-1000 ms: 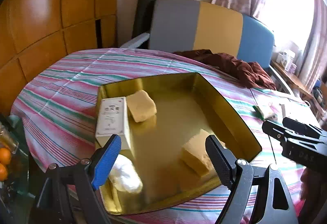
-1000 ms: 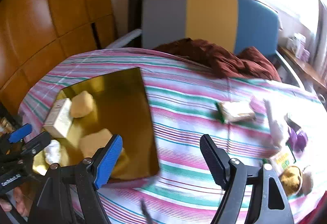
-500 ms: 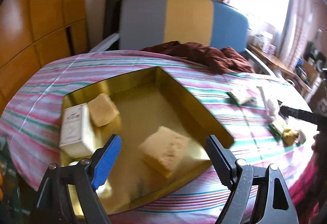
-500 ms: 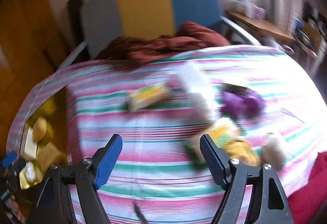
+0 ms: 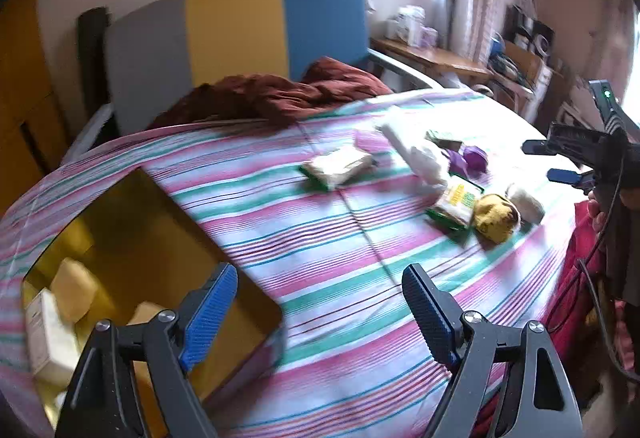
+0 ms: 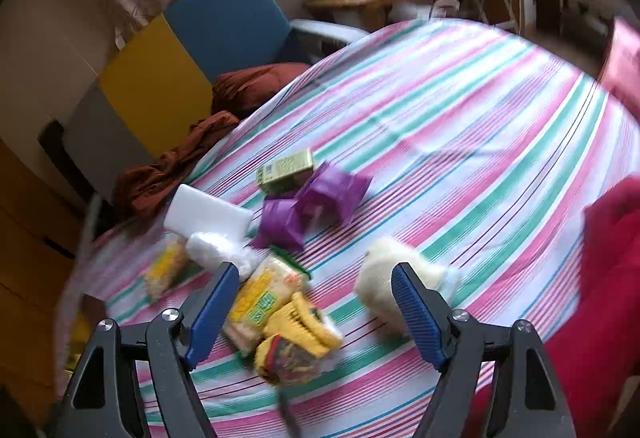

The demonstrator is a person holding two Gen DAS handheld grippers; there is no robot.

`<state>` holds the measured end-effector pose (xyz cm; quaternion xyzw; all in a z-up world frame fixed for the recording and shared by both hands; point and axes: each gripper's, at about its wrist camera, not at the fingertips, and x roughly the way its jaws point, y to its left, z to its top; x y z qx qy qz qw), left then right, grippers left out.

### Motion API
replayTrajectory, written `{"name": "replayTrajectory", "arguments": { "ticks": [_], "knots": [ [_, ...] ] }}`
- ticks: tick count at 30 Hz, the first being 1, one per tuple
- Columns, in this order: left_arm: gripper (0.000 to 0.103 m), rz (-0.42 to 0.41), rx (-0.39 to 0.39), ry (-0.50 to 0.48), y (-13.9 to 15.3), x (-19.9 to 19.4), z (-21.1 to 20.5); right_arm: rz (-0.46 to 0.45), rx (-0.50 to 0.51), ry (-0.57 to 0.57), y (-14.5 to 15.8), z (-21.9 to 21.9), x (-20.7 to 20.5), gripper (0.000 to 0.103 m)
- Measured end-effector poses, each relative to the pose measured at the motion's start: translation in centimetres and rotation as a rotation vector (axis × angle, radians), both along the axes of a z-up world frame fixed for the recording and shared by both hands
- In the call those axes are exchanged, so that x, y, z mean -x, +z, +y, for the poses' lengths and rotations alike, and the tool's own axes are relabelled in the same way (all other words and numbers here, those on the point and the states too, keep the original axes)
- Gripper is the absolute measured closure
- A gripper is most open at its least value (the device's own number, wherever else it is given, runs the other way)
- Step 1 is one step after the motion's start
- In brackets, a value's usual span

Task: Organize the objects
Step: 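Move both open tools from the tray back to the pile, then grasp the WEIDAN cracker pack with the left tool while the right tool moves to the yellow glove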

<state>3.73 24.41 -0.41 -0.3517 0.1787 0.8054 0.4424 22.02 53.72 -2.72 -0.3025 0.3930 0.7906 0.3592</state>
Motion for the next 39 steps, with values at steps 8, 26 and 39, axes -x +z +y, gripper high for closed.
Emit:
{"name": "replayTrajectory", "arguments": {
  "ticks": [8,26,39],
  "knots": [
    [0.02,-0.038,0.047,-0.126,-2.6,-1.0,6.3,0.081,0.008,0.011,0.3,0.1,-0.7,0.023],
    [0.028,-0.063,0.109,-0.409,-6.5,-3.5,18.6,0.201,0.094,-0.005,-0.9,1.9,-2.0,0.022],
    [0.052,-0.085,0.151,-0.418,-9.0,-3.2,22.0,0.172,0.117,0.015,-1.5,2.2,-1.3,0.022]
  ]
}}
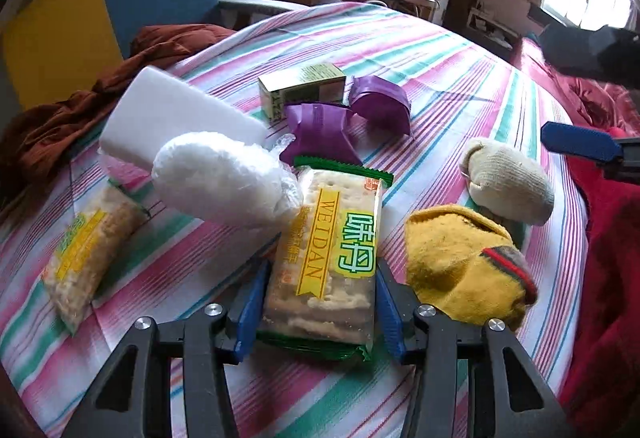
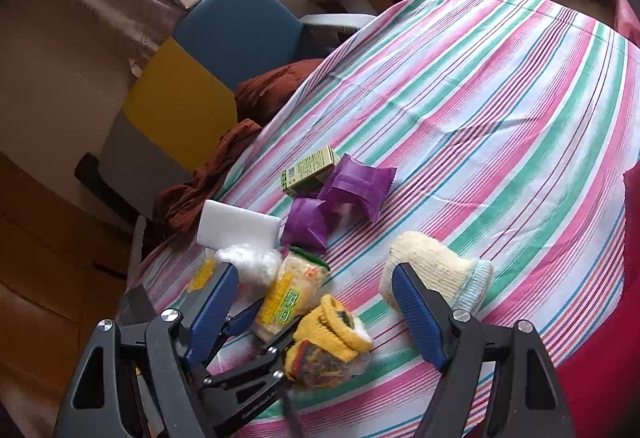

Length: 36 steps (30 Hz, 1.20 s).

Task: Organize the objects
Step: 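Grasp the WEIDAN cracker pack with the left tool while the right tool moves to the yellow glove, then grasp the yellow knitted glove with the right tool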

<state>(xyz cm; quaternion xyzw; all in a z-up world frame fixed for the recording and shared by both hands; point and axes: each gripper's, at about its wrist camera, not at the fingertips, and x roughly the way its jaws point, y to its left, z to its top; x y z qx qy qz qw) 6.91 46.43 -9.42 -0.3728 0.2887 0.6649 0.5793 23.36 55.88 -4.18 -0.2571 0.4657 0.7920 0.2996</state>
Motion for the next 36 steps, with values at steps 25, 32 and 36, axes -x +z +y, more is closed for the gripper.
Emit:
{"name": "replayTrajectory", "arguments": {
  "ticks": [25,32,36],
  "knots": [
    [0.051,0.002,-0.109,0.094,-0.6,-1.7,-10.7,-0.173,0.05,0.169,-1.5,-0.8,3.5,0.022],
    [0.043,-0.006,-0.108,0.081,-0.7,-1.5,-10.0,-0.264,0.091,0.254,-2.7,-1.2,5.2,0.022],
    [0.036,0.007,-0.096,0.077,-0.8,-1.6,-9.2,-0.341,0.099,0.298,-3.3,-1.6,6.2,0.022]
  ]
}}
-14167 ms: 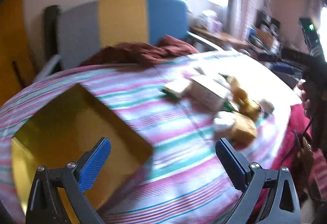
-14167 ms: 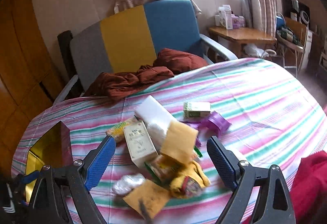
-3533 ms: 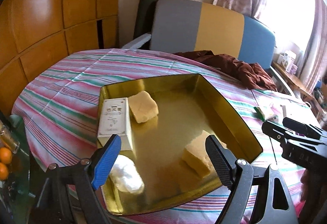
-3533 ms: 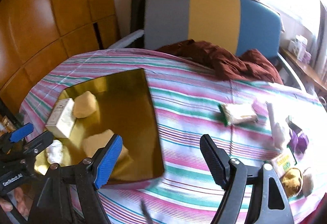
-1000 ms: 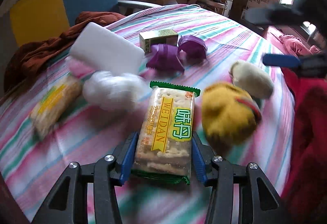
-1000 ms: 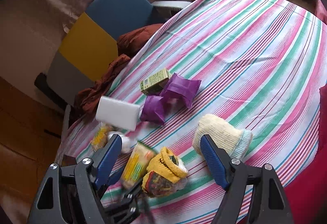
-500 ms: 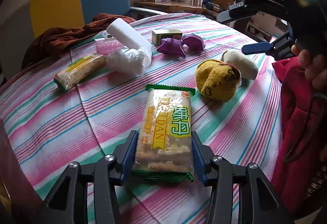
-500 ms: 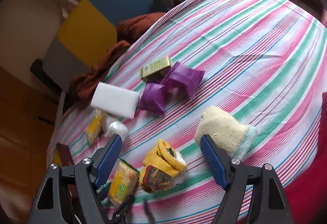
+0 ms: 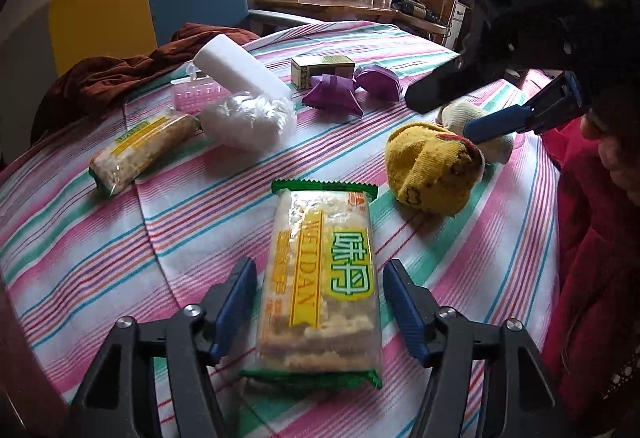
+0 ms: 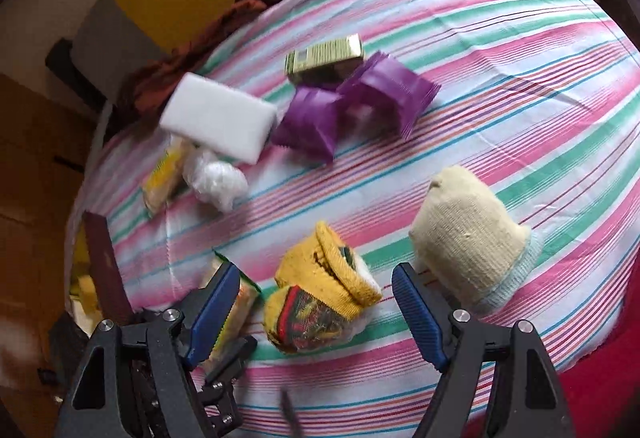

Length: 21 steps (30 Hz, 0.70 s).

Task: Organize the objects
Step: 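Grasp the yellow knitted glove with the right tool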

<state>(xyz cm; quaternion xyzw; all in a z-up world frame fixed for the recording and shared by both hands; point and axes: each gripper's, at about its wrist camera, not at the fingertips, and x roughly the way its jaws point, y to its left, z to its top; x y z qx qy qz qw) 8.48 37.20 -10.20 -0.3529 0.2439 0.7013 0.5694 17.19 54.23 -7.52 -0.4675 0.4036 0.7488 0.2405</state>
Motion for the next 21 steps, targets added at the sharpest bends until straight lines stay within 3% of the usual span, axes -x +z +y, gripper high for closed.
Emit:
{"name": "replayTrajectory", "arguments": {
  "ticks": [7,16,21],
  "knots": [
    [0.036,-0.005,-0.024,0.0,-0.2,0.0,-0.5,-0.116,-0.026,0.062,-1.0,-1.0,1.4,0.023],
    [0.036,-0.007,-0.031,0.001,-0.2,0.0,-0.7,-0.148,-0.03,0.069,-1.5,-1.3,1.3,0.024],
    [0.036,-0.002,-0.031,0.0,-0.1,0.1,-0.6,-0.208,-0.039,0.113,-2.2,-1.9,1.9,0.038]
  ]
}}
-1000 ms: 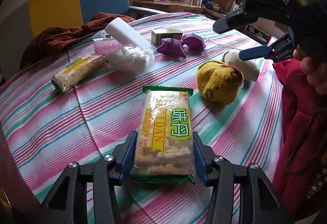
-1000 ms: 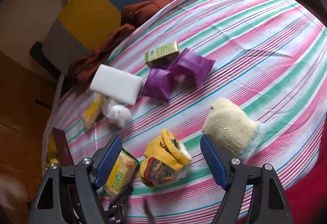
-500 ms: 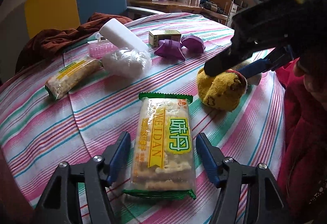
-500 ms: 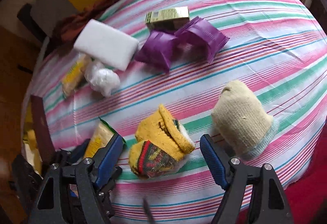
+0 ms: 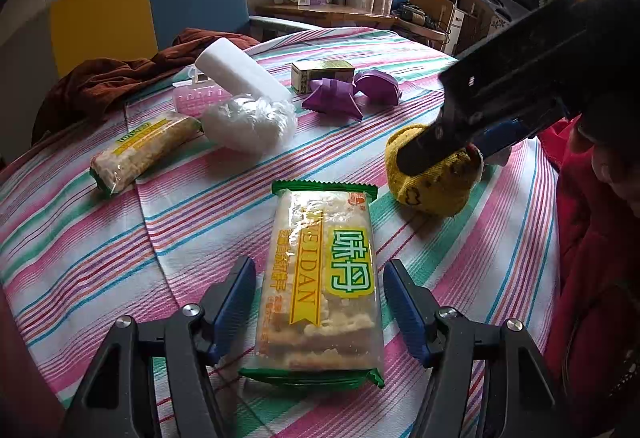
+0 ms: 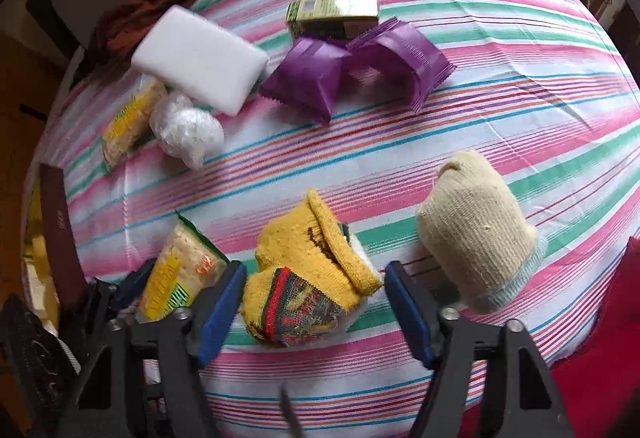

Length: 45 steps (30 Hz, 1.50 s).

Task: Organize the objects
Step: 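Grasp the yellow knitted glove with the right tool, then lower the cracker pack into the tray with the left tool while the right tool places the glove there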

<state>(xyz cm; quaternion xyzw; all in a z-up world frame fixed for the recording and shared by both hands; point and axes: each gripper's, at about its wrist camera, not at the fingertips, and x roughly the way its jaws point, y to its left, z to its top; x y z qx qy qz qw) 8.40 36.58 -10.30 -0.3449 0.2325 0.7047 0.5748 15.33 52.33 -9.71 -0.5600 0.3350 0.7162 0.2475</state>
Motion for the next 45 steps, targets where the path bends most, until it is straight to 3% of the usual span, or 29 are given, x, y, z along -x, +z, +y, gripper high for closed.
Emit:
{"name": "replayTrajectory", "arguments": {
  "ticks": [3,6,12,17,24,30,37,45],
  "knots": [
    [0.039,0.008,-0.001,0.005,0.1,0.0,-0.1,-0.056,-0.006,0.069,-0.7,-0.9,1.0,0.046],
    [0.052,0.01,-0.005,0.032,0.2,0.3,-0.4,-0.069,-0.011,0.083,-0.9,-1.2,1.1,0.049],
    [0.055,0.023,0.008,0.037,0.5,0.3,-0.8,0.006,-0.015,0.057,-0.1,-0.9,-0.2,0.055],
    [0.055,-0.027,0.027,0.085,1.5,0.5,-2.8,0.123,-0.042,0.038,1.4,-0.9,-1.6,0.055],
    [0.054,-0.022,-0.086,0.15,6.1,1.0,-7.3,0.239,-0.095,0.043,3.4,-1.8,-3.2,0.055],
    [0.054,0.0,-0.165,0.304,9.5,4.0,-12.8,0.271,-0.109,0.07,5.3,-4.1,-0.5,0.055],
    [0.054,0.013,-0.227,0.61,11.8,9.2,-22.1,0.372,-0.128,0.268,8.1,-10.9,7.6,0.055],
    [0.054,0.012,-0.179,0.857,10.0,13.2,-29.7,0.428,-0.118,0.523,10.3,-20.7,17.2,0.055]
  ]
}}
